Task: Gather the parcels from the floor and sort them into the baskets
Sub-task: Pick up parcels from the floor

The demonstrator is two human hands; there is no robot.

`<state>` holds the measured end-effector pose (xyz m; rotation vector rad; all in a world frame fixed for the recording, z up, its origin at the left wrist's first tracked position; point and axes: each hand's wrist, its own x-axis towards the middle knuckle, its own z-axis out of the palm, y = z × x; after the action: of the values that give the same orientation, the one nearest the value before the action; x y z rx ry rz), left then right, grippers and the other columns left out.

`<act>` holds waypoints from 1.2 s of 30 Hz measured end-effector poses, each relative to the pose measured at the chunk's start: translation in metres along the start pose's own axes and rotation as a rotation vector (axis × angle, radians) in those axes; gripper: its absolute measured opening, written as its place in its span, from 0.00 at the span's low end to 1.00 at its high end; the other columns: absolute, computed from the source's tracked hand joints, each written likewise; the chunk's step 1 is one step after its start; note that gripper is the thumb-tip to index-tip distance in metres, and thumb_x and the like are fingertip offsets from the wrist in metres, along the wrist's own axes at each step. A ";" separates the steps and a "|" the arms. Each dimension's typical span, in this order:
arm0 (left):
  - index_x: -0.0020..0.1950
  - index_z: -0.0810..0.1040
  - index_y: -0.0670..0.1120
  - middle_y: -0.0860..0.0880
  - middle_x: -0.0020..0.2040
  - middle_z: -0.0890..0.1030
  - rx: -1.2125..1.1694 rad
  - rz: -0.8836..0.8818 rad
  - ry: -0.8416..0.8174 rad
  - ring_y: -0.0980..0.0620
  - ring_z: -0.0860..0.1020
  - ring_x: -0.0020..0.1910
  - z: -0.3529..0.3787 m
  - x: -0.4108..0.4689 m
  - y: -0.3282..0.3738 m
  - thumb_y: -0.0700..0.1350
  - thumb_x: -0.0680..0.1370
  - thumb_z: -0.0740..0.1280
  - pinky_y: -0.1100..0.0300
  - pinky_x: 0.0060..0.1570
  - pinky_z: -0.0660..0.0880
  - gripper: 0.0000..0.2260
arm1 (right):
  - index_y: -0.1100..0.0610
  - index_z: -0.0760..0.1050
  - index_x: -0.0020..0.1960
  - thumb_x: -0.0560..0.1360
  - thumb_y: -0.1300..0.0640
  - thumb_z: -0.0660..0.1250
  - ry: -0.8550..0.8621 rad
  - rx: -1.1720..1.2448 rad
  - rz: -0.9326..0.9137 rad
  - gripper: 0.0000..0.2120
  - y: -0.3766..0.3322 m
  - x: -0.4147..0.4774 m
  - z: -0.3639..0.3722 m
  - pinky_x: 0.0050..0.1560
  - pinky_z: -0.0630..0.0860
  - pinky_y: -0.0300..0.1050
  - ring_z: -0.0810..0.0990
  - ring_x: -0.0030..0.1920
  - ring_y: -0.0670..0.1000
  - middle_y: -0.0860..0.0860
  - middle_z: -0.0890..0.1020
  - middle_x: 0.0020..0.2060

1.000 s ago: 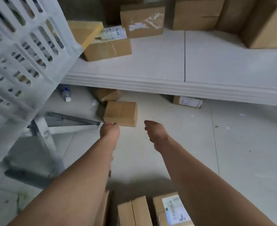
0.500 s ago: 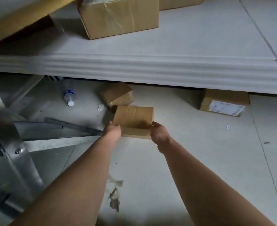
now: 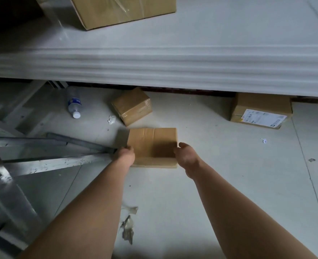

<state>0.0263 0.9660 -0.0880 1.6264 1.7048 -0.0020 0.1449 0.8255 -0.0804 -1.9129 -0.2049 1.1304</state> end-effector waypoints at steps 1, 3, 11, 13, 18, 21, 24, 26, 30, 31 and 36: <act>0.71 0.68 0.37 0.37 0.70 0.69 0.027 -0.029 0.013 0.40 0.69 0.69 0.002 -0.004 -0.001 0.48 0.83 0.55 0.51 0.66 0.67 0.20 | 0.62 0.70 0.66 0.81 0.61 0.53 -0.003 -0.038 0.010 0.16 0.003 -0.002 -0.004 0.49 0.70 0.42 0.74 0.56 0.57 0.58 0.74 0.60; 0.70 0.68 0.38 0.37 0.69 0.70 0.008 -0.039 0.041 0.38 0.69 0.67 0.006 -0.015 -0.005 0.51 0.83 0.56 0.50 0.65 0.68 0.21 | 0.62 0.74 0.55 0.80 0.61 0.54 0.015 -0.069 0.037 0.12 0.013 -0.008 -0.014 0.41 0.68 0.43 0.73 0.46 0.56 0.58 0.75 0.52; 0.69 0.71 0.40 0.38 0.66 0.74 -0.112 -0.022 0.006 0.38 0.75 0.62 0.001 -0.069 -0.011 0.53 0.82 0.55 0.46 0.61 0.74 0.22 | 0.65 0.75 0.54 0.79 0.57 0.56 -0.001 0.193 0.181 0.14 0.050 -0.055 -0.062 0.47 0.70 0.46 0.79 0.56 0.55 0.56 0.78 0.49; 0.67 0.71 0.45 0.40 0.63 0.76 -0.157 -0.029 -0.047 0.39 0.77 0.59 0.004 -0.087 -0.017 0.54 0.82 0.53 0.45 0.59 0.75 0.20 | 0.60 0.74 0.48 0.79 0.58 0.55 -0.004 0.252 0.198 0.10 0.056 -0.072 -0.073 0.48 0.72 0.48 0.77 0.49 0.55 0.56 0.78 0.47; 0.50 0.75 0.48 0.46 0.45 0.79 -0.371 -0.141 -0.238 0.44 0.76 0.52 0.017 -0.134 -0.027 0.64 0.81 0.48 0.47 0.58 0.69 0.24 | 0.52 0.73 0.45 0.81 0.47 0.53 -0.014 0.277 0.224 0.15 0.073 -0.111 -0.100 0.54 0.72 0.52 0.77 0.50 0.58 0.55 0.80 0.46; 0.50 0.77 0.47 0.46 0.46 0.81 -0.427 -0.148 -0.241 0.44 0.78 0.51 0.022 -0.150 -0.036 0.66 0.79 0.49 0.47 0.59 0.71 0.27 | 0.54 0.75 0.58 0.82 0.42 0.50 0.024 0.404 0.248 0.21 0.095 -0.123 -0.112 0.62 0.68 0.55 0.78 0.54 0.59 0.60 0.81 0.51; 0.47 0.76 0.43 0.45 0.43 0.82 -0.486 -0.151 -0.200 0.44 0.80 0.47 0.029 -0.158 -0.050 0.64 0.80 0.51 0.48 0.58 0.76 0.27 | 0.57 0.77 0.55 0.82 0.42 0.49 0.065 0.493 0.256 0.24 0.111 -0.132 -0.122 0.70 0.64 0.58 0.79 0.50 0.59 0.60 0.82 0.42; 0.46 0.75 0.42 0.44 0.41 0.80 -0.513 -0.170 -0.205 0.45 0.79 0.41 0.033 -0.166 -0.056 0.62 0.82 0.51 0.51 0.52 0.78 0.26 | 0.61 0.78 0.54 0.82 0.42 0.50 0.080 0.518 0.262 0.26 0.114 -0.140 -0.127 0.70 0.64 0.58 0.78 0.53 0.59 0.60 0.82 0.44; 0.60 0.76 0.44 0.43 0.50 0.81 -0.513 -0.185 -0.268 0.43 0.80 0.48 0.043 -0.178 -0.064 0.61 0.82 0.51 0.51 0.47 0.77 0.25 | 0.66 0.79 0.50 0.82 0.43 0.52 0.110 0.543 0.239 0.28 0.119 -0.151 -0.134 0.68 0.69 0.56 0.79 0.57 0.57 0.59 0.81 0.51; 0.63 0.75 0.44 0.43 0.54 0.80 -0.505 -0.181 -0.278 0.43 0.79 0.51 0.046 -0.182 -0.065 0.60 0.82 0.51 0.50 0.49 0.77 0.24 | 0.65 0.78 0.47 0.82 0.44 0.52 0.113 0.553 0.236 0.26 0.120 -0.151 -0.135 0.68 0.68 0.56 0.78 0.56 0.57 0.59 0.80 0.50; 0.65 0.73 0.45 0.45 0.54 0.79 -0.494 -0.138 -0.323 0.45 0.78 0.52 0.058 -0.199 -0.054 0.57 0.83 0.52 0.52 0.50 0.75 0.21 | 0.60 0.75 0.43 0.82 0.47 0.52 0.156 0.580 0.236 0.22 0.131 -0.152 -0.146 0.68 0.63 0.56 0.79 0.53 0.53 0.54 0.79 0.46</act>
<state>-0.0106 0.7583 -0.0536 1.0775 1.4235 0.0793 0.1352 0.5791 -0.0546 -1.5117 0.4062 1.0402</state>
